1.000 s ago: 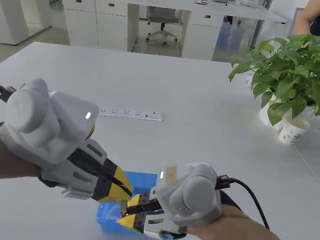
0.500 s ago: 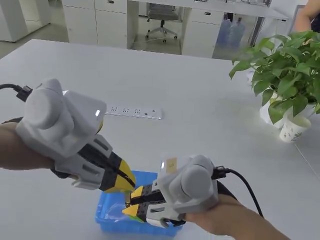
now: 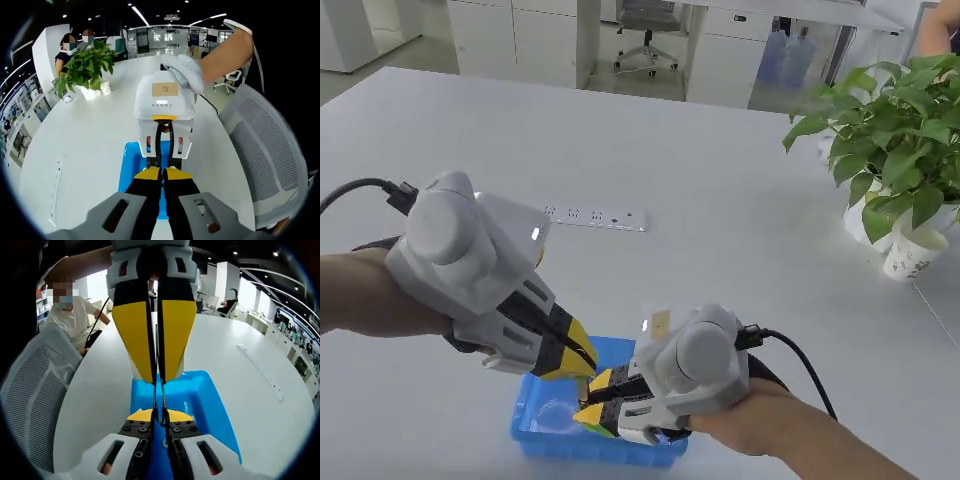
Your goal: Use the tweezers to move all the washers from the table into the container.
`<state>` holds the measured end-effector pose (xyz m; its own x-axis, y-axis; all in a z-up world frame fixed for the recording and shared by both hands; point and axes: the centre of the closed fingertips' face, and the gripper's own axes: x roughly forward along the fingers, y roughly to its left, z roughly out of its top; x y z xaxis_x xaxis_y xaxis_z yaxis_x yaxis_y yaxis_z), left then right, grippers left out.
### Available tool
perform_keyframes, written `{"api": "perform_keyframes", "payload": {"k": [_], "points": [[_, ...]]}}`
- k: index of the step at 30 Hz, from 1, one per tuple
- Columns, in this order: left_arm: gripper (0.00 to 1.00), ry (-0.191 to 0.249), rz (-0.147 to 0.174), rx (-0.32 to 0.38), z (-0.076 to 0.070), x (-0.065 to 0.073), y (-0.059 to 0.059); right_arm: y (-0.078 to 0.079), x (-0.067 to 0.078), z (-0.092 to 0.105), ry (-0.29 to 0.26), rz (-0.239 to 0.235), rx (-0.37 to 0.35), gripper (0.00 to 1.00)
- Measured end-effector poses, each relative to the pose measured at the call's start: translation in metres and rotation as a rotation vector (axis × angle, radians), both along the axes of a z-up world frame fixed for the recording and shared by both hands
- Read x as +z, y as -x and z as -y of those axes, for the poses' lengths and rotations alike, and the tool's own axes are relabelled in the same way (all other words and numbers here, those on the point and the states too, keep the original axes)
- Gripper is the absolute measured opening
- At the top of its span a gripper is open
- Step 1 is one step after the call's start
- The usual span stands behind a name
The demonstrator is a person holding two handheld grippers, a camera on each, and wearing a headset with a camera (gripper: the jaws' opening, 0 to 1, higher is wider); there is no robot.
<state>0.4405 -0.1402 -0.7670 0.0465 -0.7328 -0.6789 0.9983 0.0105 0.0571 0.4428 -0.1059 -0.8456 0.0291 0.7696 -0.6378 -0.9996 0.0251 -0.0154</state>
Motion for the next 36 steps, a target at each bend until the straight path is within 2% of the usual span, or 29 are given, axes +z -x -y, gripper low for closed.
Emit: {"api": "perform_keyframes", "payload": {"k": [5,36], "points": [[0.04,-0.006,-0.004,0.002,0.002,-0.006,-0.003,-0.001,-0.006,0.001,0.014,-0.019,0.004,0.1],[0.04,-0.012,-0.017,0.013,0.0,-0.019,-0.005,-0.002,-0.022,0.002,0.061,-0.023,0.022,0.1]]}}
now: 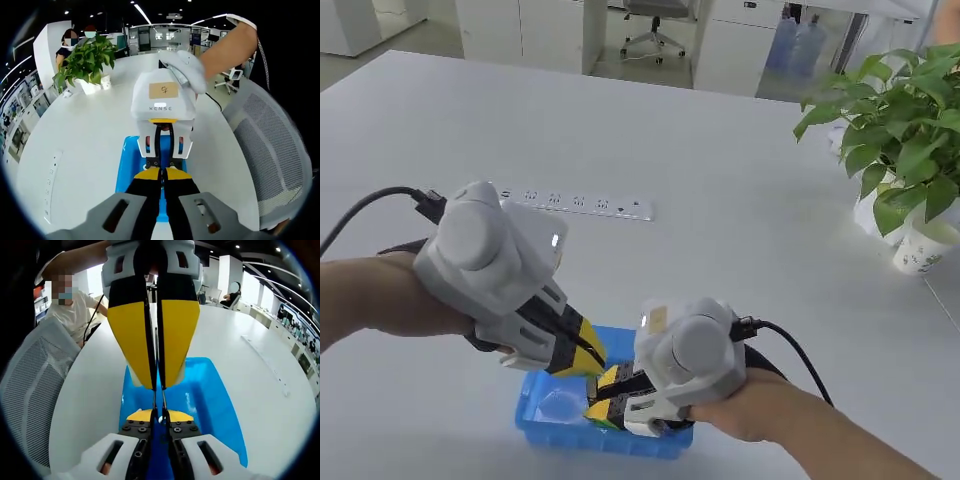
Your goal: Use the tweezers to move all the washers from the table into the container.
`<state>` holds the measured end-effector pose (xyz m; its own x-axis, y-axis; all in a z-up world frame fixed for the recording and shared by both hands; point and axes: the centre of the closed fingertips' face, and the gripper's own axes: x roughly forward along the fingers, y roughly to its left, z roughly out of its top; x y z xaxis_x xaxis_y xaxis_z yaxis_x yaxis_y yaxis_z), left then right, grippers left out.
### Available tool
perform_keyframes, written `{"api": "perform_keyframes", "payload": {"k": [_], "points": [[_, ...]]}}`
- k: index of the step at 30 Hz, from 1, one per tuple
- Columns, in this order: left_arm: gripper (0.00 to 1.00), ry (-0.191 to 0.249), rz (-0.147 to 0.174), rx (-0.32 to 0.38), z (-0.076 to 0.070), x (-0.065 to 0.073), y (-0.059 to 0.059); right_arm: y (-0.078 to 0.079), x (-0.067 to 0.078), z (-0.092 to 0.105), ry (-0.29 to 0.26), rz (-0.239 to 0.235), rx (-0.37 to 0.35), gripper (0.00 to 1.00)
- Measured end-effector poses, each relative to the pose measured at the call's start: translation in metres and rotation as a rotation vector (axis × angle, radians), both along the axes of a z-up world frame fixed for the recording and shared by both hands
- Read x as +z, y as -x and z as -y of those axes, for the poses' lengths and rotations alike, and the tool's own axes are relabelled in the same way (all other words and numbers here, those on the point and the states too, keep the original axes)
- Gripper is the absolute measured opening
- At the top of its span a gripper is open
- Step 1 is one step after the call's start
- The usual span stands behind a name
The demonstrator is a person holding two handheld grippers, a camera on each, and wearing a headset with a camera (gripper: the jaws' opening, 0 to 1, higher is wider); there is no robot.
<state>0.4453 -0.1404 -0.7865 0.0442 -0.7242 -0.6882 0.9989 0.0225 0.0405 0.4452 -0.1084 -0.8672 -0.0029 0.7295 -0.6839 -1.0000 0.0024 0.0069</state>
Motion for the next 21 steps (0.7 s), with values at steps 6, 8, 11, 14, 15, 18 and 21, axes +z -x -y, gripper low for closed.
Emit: {"api": "perform_keyframes", "payload": {"k": [6,8,11,14,15,18,21], "points": [[0.04,0.004,0.001,0.002,0.0,0.0,-0.001,-0.001,0.001,0.0,-0.001,-0.001,-0.007,0.11],[0.04,0.007,0.004,0.002,0.001,0.001,-0.001,-0.002,0.002,0.0,-0.004,0.001,-0.009,0.11],[0.04,0.011,0.006,0.003,0.001,0.004,-0.001,-0.001,0.004,0.0,-0.009,0.002,-0.011,0.1],[0.04,0.014,0.008,0.006,0.0,0.007,0.0,-0.001,0.007,0.0,-0.014,0.003,-0.014,0.1],[0.04,0.016,0.009,0.007,-0.001,0.009,0.001,0.0,0.009,0.0,-0.018,0.004,-0.013,0.1],[0.04,0.021,0.012,0.013,-0.002,0.013,0.002,0.0,0.013,-0.001,-0.027,0.015,-0.013,0.09],[0.04,0.03,0.014,0.019,-0.004,0.018,0.002,0.002,0.018,-0.001,-0.036,0.021,-0.01,0.08]]}}
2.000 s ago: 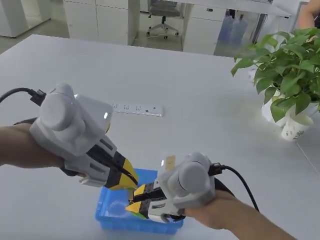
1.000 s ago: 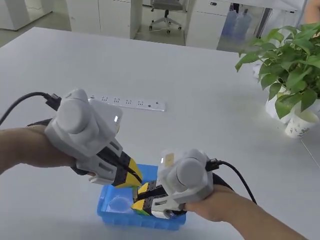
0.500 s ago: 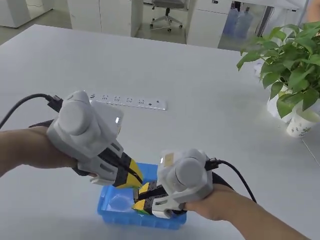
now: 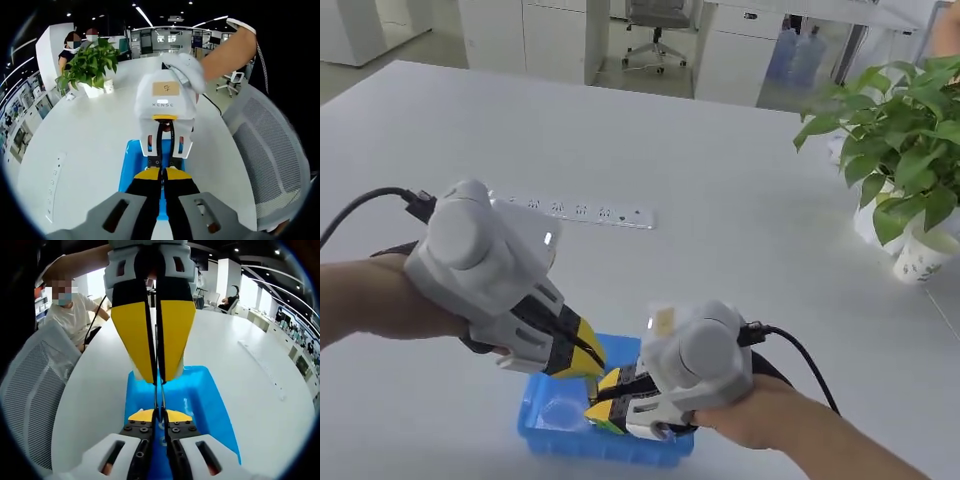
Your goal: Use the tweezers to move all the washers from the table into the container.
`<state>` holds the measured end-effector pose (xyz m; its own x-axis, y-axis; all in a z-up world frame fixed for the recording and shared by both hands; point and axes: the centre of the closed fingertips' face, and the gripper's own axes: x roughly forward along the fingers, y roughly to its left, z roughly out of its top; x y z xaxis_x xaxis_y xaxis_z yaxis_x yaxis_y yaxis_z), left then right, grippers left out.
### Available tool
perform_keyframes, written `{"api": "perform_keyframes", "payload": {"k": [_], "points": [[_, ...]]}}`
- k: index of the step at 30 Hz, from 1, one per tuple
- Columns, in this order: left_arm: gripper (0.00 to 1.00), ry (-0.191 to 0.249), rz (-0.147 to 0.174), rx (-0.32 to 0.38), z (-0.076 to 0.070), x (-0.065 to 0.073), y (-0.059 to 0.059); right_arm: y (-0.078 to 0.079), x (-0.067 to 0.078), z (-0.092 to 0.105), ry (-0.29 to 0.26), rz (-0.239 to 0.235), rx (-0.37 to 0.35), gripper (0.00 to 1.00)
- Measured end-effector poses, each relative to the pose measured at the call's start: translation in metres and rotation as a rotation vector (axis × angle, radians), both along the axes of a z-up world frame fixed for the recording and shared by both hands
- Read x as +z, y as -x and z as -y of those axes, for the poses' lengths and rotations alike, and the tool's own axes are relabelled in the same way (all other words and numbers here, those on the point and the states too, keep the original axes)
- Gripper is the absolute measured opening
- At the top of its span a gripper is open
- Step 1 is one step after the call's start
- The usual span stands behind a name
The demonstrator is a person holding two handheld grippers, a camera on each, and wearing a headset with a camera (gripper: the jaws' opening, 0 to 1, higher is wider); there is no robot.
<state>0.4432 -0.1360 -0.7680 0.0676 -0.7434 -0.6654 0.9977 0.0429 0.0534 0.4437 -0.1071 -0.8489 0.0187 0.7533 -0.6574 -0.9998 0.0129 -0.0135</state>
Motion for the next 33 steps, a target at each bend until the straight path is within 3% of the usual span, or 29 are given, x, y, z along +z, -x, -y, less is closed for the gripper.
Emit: {"api": "perform_keyframes", "payload": {"k": [19,29,33], "points": [[0.04,-0.026,0.008,0.0,-0.016,0.019,0.02,0.015,0.029,0.008,-0.01,0.057,0.029,0.07],[0.04,-0.059,0.032,-0.02,-0.02,0.022,0.038,0.033,0.043,0.018,0.01,0.094,0.058,0.06],[0.03,-0.077,0.036,-0.034,-0.02,0.017,0.049,0.043,0.043,0.022,0.038,0.107,0.085,0.06]]}}
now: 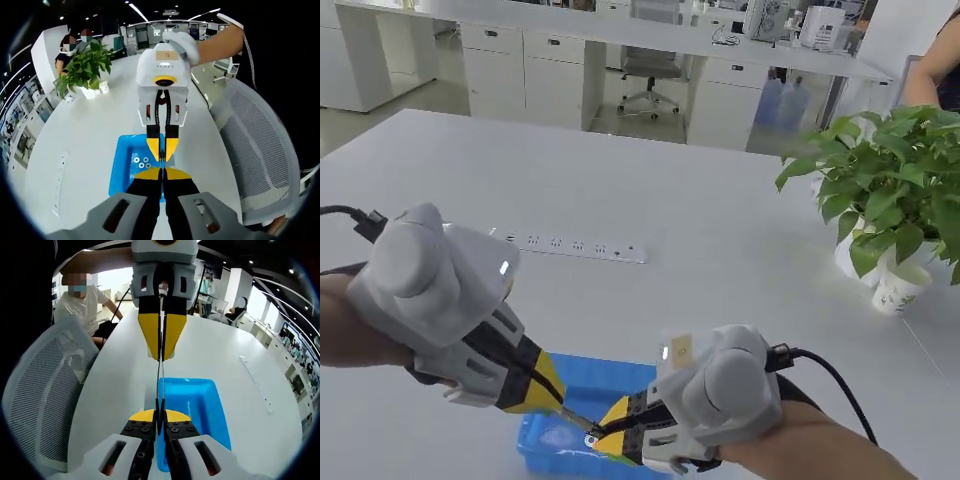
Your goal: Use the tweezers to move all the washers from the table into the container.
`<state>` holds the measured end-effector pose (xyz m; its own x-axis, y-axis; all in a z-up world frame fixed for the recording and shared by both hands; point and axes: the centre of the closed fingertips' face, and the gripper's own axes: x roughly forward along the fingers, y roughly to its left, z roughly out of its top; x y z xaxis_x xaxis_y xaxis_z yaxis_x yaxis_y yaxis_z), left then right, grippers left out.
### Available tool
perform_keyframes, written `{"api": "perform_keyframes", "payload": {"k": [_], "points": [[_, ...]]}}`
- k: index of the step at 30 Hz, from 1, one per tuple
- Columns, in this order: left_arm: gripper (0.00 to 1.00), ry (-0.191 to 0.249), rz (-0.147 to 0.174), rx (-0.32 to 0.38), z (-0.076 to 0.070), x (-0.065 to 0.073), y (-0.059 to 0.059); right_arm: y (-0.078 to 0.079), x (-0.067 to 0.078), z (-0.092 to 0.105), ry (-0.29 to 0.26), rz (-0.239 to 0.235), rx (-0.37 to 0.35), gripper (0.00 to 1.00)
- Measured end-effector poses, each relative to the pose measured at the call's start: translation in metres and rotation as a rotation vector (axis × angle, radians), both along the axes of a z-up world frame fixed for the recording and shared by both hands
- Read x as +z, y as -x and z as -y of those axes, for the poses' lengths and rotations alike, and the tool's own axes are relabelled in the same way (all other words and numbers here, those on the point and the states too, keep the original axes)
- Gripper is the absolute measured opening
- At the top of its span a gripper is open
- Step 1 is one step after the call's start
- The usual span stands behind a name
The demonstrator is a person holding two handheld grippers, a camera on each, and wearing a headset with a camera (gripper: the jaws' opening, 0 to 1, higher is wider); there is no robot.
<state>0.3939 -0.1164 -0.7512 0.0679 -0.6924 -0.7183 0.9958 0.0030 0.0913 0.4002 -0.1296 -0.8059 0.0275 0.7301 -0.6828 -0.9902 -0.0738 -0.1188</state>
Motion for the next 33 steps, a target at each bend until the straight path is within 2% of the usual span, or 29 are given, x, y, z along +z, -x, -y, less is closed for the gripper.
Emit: {"api": "perform_keyframes", "payload": {"k": [6,8,10,13,14,15,16,17,21,22,26,30,33], "points": [[0.03,-0.007,0.004,-0.016,0.004,-0.008,0.018,0.02,-0.005,0.008,0.049,0.012,0.043,0.06],[0.02,-0.022,0.01,-0.025,0.004,-0.015,0.025,0.025,-0.007,0.008,0.051,0.016,0.059,0.06],[0.02,-0.02,-0.011,-0.029,0.006,-0.023,0.037,0.031,-0.01,0.008,0.053,0.006,0.058,0.06],[0.02,0.001,-0.029,-0.02,0.01,-0.033,0.045,0.044,-0.017,0.007,0.036,-0.046,0.057,0.06],[0.02,-0.007,-0.039,-0.022,0.012,-0.039,0.05,0.047,-0.024,0.01,0.054,-0.04,0.065,0.06],[0.02,-0.027,-0.035,-0.03,0.011,-0.045,0.052,0.049,-0.028,0.01,0.059,-0.044,0.066,0.06],[0.02,-0.036,-0.047,-0.028,0.01,-0.052,0.056,0.054,-0.033,0.012,0.07,-0.059,0.076,0.06],[0.02,-0.032,-0.052,-0.029,0.011,-0.056,0.056,0.058,-0.039,0.015,0.093,-0.056,0.084,0.06],[0.02,-0.065,-0.057,-0.022,0.004,-0.067,0.059,0.066,-0.053,0.019,0.116,-0.074,0.092,0.05],[0.02,-0.07,-0.056,-0.02,0.003,-0.068,0.059,0.068,-0.054,0.02,0.117,-0.09,0.089,0.05],[0.03,-0.089,-0.067,-0.012,-0.004,-0.074,0.06,0.069,-0.059,0.022,0.13,-0.094,0.083,0.05],[0.03,-0.121,-0.074,-0.015,-0.009,-0.084,0.064,0.068,-0.063,0.024,0.15,-0.084,0.082,0.05],[0.03,-0.125,-0.079,-0.013,-0.01,-0.087,0.066,0.071,-0.066,0.025,0.161,-0.084,0.088,0.06]]}}
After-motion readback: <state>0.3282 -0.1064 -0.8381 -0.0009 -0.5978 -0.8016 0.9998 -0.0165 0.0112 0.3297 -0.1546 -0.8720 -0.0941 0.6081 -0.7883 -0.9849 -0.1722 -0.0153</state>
